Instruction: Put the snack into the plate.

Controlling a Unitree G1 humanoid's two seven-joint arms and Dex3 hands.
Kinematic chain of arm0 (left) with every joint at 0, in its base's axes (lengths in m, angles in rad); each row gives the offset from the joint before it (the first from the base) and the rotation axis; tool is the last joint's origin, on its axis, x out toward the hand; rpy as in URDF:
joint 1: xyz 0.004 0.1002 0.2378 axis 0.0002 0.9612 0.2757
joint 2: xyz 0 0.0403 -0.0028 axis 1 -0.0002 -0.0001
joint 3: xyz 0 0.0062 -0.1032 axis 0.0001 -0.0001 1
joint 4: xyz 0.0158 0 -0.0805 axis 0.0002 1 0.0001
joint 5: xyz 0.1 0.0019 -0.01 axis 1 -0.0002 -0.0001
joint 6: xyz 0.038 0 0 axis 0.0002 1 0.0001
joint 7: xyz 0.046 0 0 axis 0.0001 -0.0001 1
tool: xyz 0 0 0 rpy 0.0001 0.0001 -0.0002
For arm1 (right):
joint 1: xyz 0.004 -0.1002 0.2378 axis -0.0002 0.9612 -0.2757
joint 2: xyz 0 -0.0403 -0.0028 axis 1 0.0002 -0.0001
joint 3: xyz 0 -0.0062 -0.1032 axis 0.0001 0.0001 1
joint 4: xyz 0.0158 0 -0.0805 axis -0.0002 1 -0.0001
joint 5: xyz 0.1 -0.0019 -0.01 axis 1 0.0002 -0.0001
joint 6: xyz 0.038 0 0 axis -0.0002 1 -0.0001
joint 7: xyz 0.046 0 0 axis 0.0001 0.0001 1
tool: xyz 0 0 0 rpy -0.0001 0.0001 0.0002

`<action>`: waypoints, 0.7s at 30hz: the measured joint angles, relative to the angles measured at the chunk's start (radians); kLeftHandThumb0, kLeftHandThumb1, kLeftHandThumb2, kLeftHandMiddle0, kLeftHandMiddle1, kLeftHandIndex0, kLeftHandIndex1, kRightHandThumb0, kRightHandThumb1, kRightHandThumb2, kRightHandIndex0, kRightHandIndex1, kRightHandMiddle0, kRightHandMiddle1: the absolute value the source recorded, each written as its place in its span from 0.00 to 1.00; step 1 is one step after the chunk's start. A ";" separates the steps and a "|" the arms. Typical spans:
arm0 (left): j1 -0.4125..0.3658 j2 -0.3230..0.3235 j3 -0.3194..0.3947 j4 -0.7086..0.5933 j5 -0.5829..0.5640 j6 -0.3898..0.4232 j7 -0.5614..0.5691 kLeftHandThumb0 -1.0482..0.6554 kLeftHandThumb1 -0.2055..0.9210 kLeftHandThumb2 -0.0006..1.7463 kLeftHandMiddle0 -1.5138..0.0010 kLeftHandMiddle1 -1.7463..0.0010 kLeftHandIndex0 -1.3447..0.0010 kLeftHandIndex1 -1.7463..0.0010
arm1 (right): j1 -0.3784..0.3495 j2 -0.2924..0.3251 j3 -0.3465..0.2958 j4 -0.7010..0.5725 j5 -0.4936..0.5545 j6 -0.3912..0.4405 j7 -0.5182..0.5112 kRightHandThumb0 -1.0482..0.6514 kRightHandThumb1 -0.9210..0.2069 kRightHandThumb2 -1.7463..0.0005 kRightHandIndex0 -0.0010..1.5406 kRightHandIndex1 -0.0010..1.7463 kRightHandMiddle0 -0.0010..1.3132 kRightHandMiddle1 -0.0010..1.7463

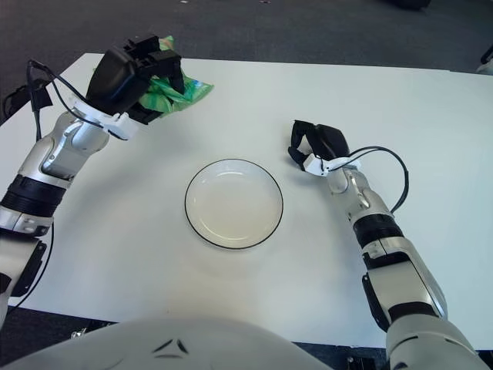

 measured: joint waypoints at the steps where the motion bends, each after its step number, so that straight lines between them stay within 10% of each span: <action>1: 0.000 -0.004 -0.001 -0.015 -0.019 -0.006 -0.027 0.95 0.26 0.91 0.47 0.00 0.22 0.00 | -0.001 -0.001 0.001 0.000 0.000 0.002 0.003 0.32 0.59 0.21 0.79 1.00 0.50 1.00; 21: -0.002 -0.065 0.043 -0.052 -0.068 -0.057 -0.169 0.95 0.26 0.91 0.47 0.00 0.22 0.00 | -0.003 0.001 0.008 -0.012 0.000 0.025 0.007 0.32 0.58 0.21 0.79 1.00 0.50 1.00</action>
